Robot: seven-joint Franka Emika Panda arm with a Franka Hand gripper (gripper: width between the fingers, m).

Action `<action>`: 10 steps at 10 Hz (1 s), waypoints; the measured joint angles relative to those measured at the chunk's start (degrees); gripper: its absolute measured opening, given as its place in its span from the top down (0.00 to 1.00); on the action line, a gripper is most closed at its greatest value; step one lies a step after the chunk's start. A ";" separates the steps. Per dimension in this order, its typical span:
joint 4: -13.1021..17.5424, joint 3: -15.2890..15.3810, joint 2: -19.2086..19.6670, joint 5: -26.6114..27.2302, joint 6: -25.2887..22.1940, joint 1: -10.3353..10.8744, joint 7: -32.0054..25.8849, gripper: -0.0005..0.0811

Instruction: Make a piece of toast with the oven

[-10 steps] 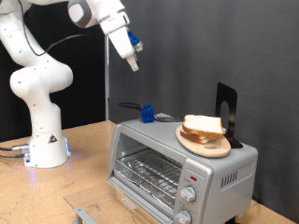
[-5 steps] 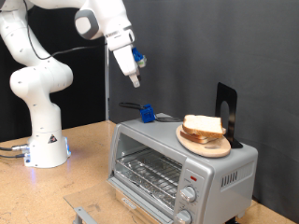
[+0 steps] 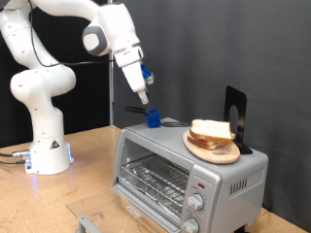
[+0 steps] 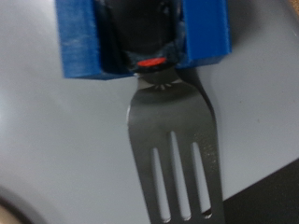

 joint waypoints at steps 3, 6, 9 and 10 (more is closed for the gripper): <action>-0.50 1.39 2.89 0.14 4.13 0.03 0.03 0.16; -0.50 1.89 5.88 0.15 6.24 0.03 0.03 0.16; -0.53 2.11 8.15 0.34 8.30 0.15 0.03 0.16; -0.53 2.11 8.92 0.61 8.91 0.39 0.03 0.16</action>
